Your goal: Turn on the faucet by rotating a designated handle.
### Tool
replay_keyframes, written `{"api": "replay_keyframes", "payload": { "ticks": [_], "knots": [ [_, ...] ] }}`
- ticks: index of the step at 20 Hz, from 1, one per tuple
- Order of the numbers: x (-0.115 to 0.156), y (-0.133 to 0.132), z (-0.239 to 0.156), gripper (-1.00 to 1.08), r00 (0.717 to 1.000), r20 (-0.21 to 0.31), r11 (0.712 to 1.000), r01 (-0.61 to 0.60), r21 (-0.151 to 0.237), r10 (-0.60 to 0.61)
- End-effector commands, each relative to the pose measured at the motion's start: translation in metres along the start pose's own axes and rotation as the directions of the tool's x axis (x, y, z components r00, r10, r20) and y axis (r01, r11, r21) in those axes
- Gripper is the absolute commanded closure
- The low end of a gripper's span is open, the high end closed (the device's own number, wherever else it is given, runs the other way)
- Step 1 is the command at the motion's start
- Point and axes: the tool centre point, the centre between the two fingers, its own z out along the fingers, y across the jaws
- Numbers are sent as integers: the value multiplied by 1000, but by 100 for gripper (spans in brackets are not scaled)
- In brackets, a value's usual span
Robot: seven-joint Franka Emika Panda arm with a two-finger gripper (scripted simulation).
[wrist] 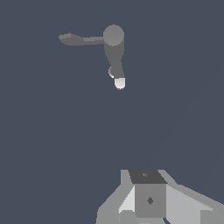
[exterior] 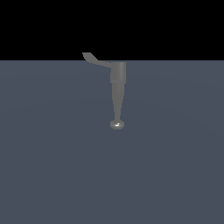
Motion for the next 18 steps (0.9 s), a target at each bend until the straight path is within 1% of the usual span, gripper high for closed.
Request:
{"api": "replay_keyframes", "payload": {
  "ticks": [1,5,9,13,18],
  "knots": [
    [12,-4,3,108,998,-1,998,-60,-3,60],
    [33,-12,8,108,988,-3,988,-155,-8,155],
    [53,-20,15,108,969,-6,969,-248,-13,248],
    [73,-28,23,108,941,-10,941,-339,-16,339],
    [97,-38,34,108,894,-15,894,-448,-20,448]
  ]
}}
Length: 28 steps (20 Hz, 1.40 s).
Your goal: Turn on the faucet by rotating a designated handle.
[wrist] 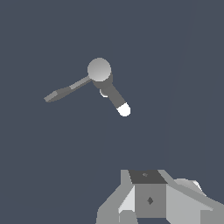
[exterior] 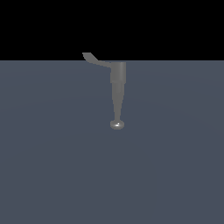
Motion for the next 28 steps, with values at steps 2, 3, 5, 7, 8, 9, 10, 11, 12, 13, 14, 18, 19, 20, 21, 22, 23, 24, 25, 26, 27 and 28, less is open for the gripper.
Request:
{"api": "replay_keyframes", "payload": {
  "ticks": [2,3,5,7,8,9,10,11,12,13,14,18,19,20,21,22,23,24,25,26,27,28],
  "knots": [
    [12,-14,9,108,996,-3,996,-84,-2,84],
    [16,-18,12,108,994,-3,994,-107,-3,107],
    [23,-26,17,108,988,-5,988,-154,-4,154],
    [29,-34,24,108,980,-7,980,-200,-5,200],
    [33,-38,27,108,975,-7,975,-223,-6,223],
    [36,-42,30,108,969,-8,969,-246,-6,246],
    [39,-46,33,108,963,-9,963,-269,-7,269],
    [42,-50,37,108,957,-10,957,-291,-7,291],
    [46,-54,40,108,949,-11,949,-314,-7,314],
    [49,-58,44,108,942,-12,942,-336,-7,336],
    [52,-62,47,108,934,-13,934,-358,-7,358],
    [64,-77,63,108,896,-16,896,-443,-7,443],
    [67,-81,67,108,886,-17,886,-464,-7,464],
    [69,-85,71,108,875,-17,875,-485,-7,485],
    [72,-89,75,108,863,-18,863,-505,-7,505],
    [75,-93,79,108,851,-19,851,-525,-7,525],
    [78,-96,84,108,838,-19,839,-545,-6,545],
    [80,-100,88,108,826,-20,826,-564,-6,564],
    [83,-104,93,108,812,-21,812,-583,-6,583],
    [86,-108,97,108,798,-21,798,-602,-5,602],
    [88,-111,102,108,784,-22,784,-620,-5,620],
    [91,-115,107,108,769,-22,770,-639,-5,638]
  ]
}}
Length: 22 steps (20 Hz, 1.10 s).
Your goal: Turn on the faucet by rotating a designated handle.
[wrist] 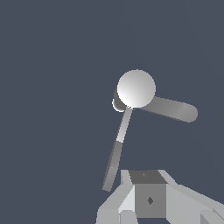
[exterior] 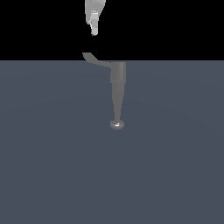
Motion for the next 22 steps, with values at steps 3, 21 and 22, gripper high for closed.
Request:
{"api": "replay_keyframes", "payload": {
  "ticks": [3,21,22],
  "knots": [
    [-2,-20,22,108,994,-2,994,-106,0,106],
    [-7,-57,70,108,949,-4,949,-314,1,314],
    [-7,-57,70,108,949,-4,949,-315,1,315]
  ]
}}
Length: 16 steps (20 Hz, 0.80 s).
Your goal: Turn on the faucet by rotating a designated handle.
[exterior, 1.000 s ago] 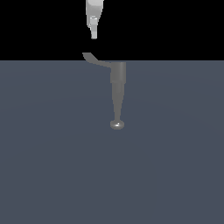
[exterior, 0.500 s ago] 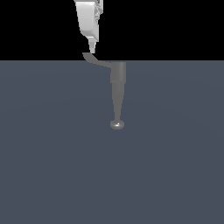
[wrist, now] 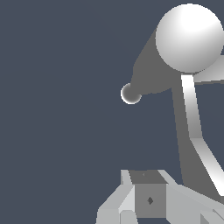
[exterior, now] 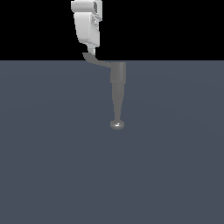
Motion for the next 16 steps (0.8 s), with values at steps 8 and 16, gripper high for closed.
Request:
{"api": "replay_keyframes", "payload": {
  "ticks": [8,16],
  "knots": [
    [0,10,1,108,1000,0,1000,-3,0,3],
    [1,32,1,108,1000,0,1000,-3,0,3]
  ]
}}
